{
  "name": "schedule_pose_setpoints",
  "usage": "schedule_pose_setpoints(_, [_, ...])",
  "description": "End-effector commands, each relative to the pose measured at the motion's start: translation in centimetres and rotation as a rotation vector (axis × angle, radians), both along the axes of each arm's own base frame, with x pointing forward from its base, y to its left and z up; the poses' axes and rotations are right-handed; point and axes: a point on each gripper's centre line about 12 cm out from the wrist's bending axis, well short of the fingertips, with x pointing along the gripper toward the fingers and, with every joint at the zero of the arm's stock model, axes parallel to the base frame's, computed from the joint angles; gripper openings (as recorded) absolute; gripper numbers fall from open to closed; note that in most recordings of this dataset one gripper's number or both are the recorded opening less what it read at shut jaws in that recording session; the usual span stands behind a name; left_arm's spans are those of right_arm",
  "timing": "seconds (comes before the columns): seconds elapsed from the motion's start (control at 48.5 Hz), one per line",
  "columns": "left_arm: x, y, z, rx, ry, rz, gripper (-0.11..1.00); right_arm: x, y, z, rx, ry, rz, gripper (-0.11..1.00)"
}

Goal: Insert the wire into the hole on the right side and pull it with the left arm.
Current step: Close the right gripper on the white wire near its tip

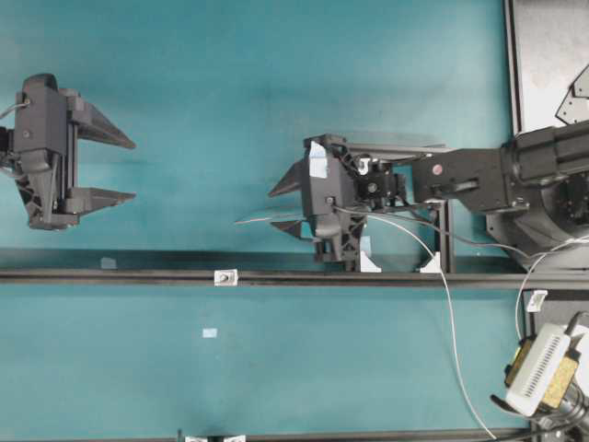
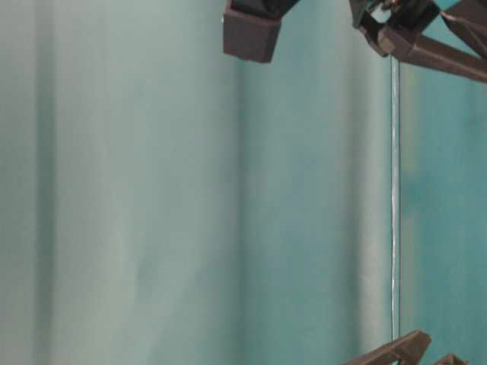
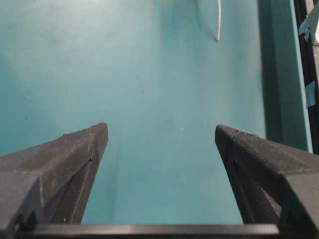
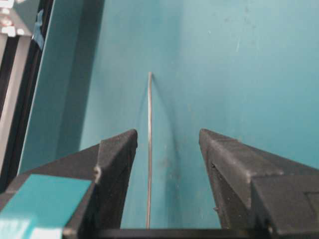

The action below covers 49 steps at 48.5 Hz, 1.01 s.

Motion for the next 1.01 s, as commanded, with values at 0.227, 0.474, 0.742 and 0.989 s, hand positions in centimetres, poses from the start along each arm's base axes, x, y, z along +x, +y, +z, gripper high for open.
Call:
schedule_pose_setpoints(0.227, [0.6,0.1,0.8,-0.001,-0.032,0.005,0.73,1.3,-0.1,0.0,0.015,-0.030,-0.018,0.62])
schedule_pose_setpoints(0.474, [0.7,0.1,1.0,-0.001,-0.037,0.005,0.73,1.5,-0.5,-0.1,0.055,-0.038,-0.062,0.62])
schedule_pose_setpoints(0.742, [0.8,0.1,1.0,-0.001,-0.040,0.005,0.73,1.5,-0.5,-0.2,0.056,-0.038,-0.063,0.62])
schedule_pose_setpoints(0.989, [0.8,0.1,1.0,-0.001,-0.040,0.005,0.73,1.4,-0.5,-0.3,0.056,-0.035,-0.063,0.60])
